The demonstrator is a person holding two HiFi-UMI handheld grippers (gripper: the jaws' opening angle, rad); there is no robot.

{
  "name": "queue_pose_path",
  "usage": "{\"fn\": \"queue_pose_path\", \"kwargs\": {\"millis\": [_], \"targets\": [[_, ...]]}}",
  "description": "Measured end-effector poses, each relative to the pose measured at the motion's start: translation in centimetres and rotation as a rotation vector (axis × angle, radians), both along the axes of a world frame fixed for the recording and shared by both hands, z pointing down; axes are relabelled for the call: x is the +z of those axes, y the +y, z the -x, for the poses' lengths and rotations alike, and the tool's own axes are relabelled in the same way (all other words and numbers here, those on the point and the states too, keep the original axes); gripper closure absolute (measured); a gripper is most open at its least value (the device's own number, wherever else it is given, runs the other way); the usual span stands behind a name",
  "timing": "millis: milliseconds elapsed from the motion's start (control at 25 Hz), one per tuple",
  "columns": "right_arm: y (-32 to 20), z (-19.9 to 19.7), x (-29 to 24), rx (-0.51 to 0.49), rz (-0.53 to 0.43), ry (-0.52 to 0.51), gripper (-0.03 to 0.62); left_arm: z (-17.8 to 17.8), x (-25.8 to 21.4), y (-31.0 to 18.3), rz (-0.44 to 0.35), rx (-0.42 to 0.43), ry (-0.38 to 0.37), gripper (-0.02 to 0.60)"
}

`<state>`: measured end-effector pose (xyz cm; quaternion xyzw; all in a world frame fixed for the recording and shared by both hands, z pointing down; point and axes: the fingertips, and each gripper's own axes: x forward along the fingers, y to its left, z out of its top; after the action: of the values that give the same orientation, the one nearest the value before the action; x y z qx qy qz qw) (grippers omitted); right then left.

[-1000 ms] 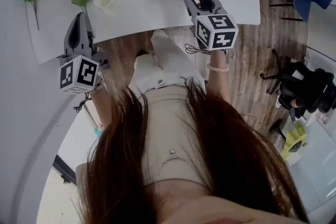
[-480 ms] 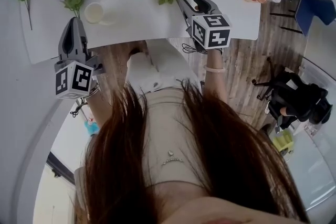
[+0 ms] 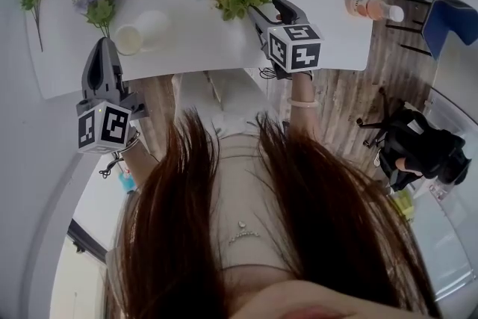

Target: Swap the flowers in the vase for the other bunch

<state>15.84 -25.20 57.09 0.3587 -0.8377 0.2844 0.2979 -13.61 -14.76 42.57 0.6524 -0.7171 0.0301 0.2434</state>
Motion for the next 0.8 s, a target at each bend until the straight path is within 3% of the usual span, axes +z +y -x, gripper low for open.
{"fn": "queue_pose_path", "kwargs": {"millis": [320, 800], "targets": [[-0.5, 0.8, 2.4, -0.034, 0.076, 0.032, 0.274, 0.4, -0.9, -1.1, 0.004, -0.004, -0.01, 0.577], [-0.5, 2.1, 5.2, -0.07, 0.149, 0.083, 0.272, 2.3, -0.4, -0.2, 0.042, -0.052, -0.026, 0.577]]}}
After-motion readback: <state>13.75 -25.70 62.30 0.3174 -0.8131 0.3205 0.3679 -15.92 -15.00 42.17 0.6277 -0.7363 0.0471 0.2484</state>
